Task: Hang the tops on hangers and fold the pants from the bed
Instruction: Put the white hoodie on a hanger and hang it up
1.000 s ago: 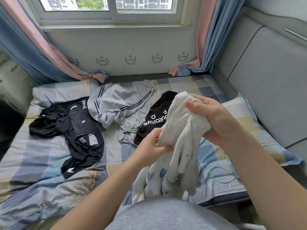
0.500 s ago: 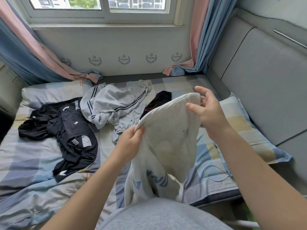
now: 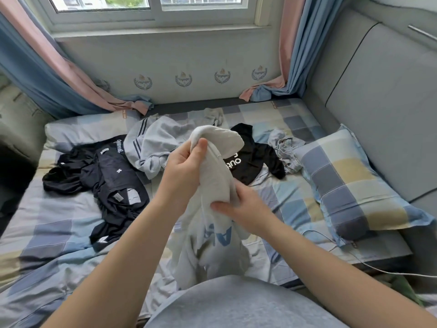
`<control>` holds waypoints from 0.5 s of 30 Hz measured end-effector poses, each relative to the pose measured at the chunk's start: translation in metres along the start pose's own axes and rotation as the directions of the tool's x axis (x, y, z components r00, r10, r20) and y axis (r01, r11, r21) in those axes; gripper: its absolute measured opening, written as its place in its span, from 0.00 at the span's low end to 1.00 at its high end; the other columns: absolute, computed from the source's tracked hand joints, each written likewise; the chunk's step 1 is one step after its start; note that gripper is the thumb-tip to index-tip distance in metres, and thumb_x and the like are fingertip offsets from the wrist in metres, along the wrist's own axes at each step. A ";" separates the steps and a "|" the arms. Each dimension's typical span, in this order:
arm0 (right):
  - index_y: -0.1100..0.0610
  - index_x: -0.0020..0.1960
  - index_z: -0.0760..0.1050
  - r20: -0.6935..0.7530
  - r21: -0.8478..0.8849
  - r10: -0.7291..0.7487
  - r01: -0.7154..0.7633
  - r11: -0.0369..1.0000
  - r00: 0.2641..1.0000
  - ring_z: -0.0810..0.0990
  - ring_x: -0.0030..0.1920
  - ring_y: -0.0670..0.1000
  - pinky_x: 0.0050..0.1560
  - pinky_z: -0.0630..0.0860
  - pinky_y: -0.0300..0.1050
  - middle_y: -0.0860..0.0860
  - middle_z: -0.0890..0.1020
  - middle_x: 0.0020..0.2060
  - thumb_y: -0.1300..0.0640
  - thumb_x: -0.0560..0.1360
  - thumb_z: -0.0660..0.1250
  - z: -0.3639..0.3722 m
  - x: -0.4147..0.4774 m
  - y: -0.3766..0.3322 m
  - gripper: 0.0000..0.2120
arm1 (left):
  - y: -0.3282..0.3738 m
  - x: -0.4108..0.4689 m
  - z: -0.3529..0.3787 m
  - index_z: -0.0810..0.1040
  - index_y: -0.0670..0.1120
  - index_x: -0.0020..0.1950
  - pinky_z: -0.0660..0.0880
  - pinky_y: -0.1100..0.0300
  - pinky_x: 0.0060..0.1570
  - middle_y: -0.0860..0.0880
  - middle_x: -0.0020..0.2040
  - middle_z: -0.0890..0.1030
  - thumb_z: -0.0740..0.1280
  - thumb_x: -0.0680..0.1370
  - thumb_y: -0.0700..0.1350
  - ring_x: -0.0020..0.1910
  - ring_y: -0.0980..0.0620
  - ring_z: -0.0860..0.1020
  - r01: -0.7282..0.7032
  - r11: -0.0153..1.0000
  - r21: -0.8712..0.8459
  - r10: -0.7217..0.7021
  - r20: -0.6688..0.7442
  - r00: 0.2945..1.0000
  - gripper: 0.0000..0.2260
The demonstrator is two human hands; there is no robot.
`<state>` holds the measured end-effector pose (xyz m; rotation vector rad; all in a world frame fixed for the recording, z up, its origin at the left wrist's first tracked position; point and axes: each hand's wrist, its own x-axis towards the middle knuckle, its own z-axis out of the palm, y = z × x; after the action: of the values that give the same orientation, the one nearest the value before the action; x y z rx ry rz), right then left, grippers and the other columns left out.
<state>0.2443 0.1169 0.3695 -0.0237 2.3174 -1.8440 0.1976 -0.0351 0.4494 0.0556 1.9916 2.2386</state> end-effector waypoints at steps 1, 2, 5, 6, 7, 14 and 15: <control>0.42 0.52 0.78 -0.022 -0.047 0.043 -0.044 0.998 0.999 0.82 0.48 0.44 0.44 0.78 0.35 0.43 0.84 0.46 0.52 0.71 0.74 0.004 0.002 0.010 0.12 | 0.003 0.000 0.000 0.78 0.40 0.51 0.72 0.40 0.50 0.41 0.47 0.76 0.63 0.83 0.50 0.48 0.43 0.74 -0.002 0.999 -0.032 0.002 0.001 1.000 0.14; 0.42 0.49 0.78 -0.045 -0.114 0.089 -0.093 0.989 0.995 0.82 0.46 0.43 0.41 0.76 0.33 0.42 0.84 0.44 0.52 0.71 0.73 0.005 0.004 0.022 0.09 | 0.006 0.000 -0.001 0.79 0.44 0.50 0.73 0.41 0.51 0.41 0.47 0.76 0.64 0.82 0.52 0.48 0.43 0.75 -0.007 0.998 -0.064 0.007 0.001 1.000 0.12; 0.47 0.47 0.78 -0.091 -0.314 0.221 -0.239 0.919 0.971 0.80 0.42 0.48 0.36 0.71 0.38 0.45 0.82 0.39 0.52 0.74 0.71 0.000 0.009 0.058 0.02 | 0.012 0.003 -0.008 0.81 0.48 0.48 0.78 0.43 0.50 0.42 0.47 0.80 0.64 0.78 0.54 0.48 0.45 0.79 -0.036 0.992 -0.121 0.034 -0.017 0.999 0.11; 0.51 0.47 0.79 -0.103 -0.377 0.258 -0.278 0.883 0.961 0.79 0.43 0.52 0.36 0.69 0.41 0.49 0.81 0.40 0.53 0.76 0.70 -0.005 0.010 0.069 0.02 | 0.011 0.005 -0.012 0.81 0.48 0.48 0.79 0.43 0.50 0.43 0.47 0.81 0.64 0.79 0.54 0.47 0.46 0.80 -0.042 0.991 -0.128 0.039 -0.029 0.999 0.11; 0.54 0.48 0.80 -0.121 -0.420 0.288 -0.312 0.852 0.950 0.79 0.43 0.54 0.36 0.68 0.43 0.52 0.81 0.40 0.54 0.77 0.69 -0.012 0.010 0.078 0.04 | 0.010 0.008 -0.015 0.82 0.48 0.50 0.80 0.44 0.50 0.44 0.47 0.82 0.64 0.80 0.53 0.48 0.47 0.81 -0.044 0.990 -0.131 0.039 -0.042 0.998 0.11; 0.58 0.34 0.74 -0.215 -0.225 0.317 -0.362 0.904 0.924 0.72 0.33 0.51 0.37 0.68 0.47 0.50 0.74 0.28 0.63 0.77 0.67 -0.046 0.019 0.080 0.12 | -0.021 0.029 -0.032 0.79 0.46 0.57 0.81 0.52 0.51 0.45 0.53 0.84 0.62 0.84 0.43 0.54 0.46 0.83 0.050 0.994 -0.098 -0.053 -0.035 0.998 0.07; 0.61 0.37 0.75 -0.236 -0.156 0.307 -0.348 0.924 0.922 0.73 0.33 0.51 0.36 0.70 0.47 0.51 0.75 0.29 0.65 0.77 0.65 -0.048 0.021 0.075 0.10 | -0.026 0.030 -0.034 0.79 0.47 0.58 0.81 0.53 0.52 0.45 0.55 0.83 0.63 0.84 0.42 0.54 0.48 0.83 0.080 0.996 -0.044 -0.081 -0.024 0.996 0.07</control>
<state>0.2239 0.1781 0.3050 0.5260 2.4442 -1.5117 0.1656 -0.0616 0.4174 -0.0570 1.9214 2.2422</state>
